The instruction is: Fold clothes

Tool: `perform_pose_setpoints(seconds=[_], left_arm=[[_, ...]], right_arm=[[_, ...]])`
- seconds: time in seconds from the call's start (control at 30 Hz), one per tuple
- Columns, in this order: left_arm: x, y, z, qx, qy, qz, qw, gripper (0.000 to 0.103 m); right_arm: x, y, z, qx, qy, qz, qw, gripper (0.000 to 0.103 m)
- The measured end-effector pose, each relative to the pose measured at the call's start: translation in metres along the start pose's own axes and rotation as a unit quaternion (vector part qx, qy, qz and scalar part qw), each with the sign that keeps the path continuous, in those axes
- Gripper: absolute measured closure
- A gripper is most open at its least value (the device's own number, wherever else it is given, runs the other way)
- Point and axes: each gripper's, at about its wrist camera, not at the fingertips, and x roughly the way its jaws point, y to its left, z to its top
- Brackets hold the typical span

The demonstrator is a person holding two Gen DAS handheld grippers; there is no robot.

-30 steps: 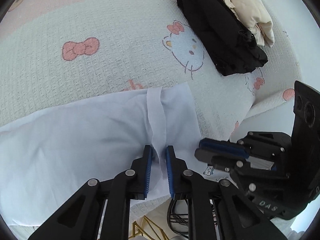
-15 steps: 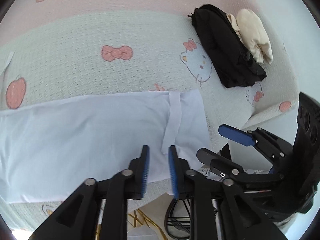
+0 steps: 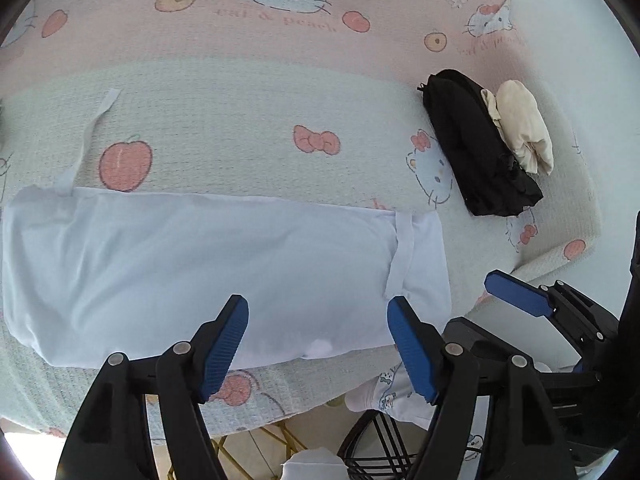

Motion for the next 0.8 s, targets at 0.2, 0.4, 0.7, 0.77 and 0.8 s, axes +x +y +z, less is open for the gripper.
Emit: perform_pose_setpoints(seconds=[0.2, 0.4, 0.7, 0.77, 0.8], left_arm=[[-0.012, 0.026, 0.001, -0.021, -0.01, 0.009, 0.9997, 0.033], [-0.033, 0.055, 0.01, -0.022, -0.029, 0.058, 0.9977, 0.033], [-0.052, 0.126, 0.02, -0.056, -0.03, 0.094, 0.9935, 0.033], [-0.055, 0.136, 0.024, -0.06, -0.03, 0.097, 0.993, 0.033], [-0.057, 0.14, 0.026, -0.059, -0.031, 0.1, 0.9927, 0.033]], right_arm=[[0.002, 0.02, 0.007, -0.021, 0.008, -0.01, 1.0, 0.041], [0.014, 0.042, 0.025, -0.021, 0.023, -0.001, 1.0, 0.041], [0.054, 0.076, 0.064, 0.023, 0.063, 0.09, 0.994, 0.041], [0.066, 0.081, 0.074, 0.045, 0.073, 0.116, 0.99, 0.041], [0.071, 0.083, 0.079, 0.055, 0.078, 0.131, 0.987, 0.041]])
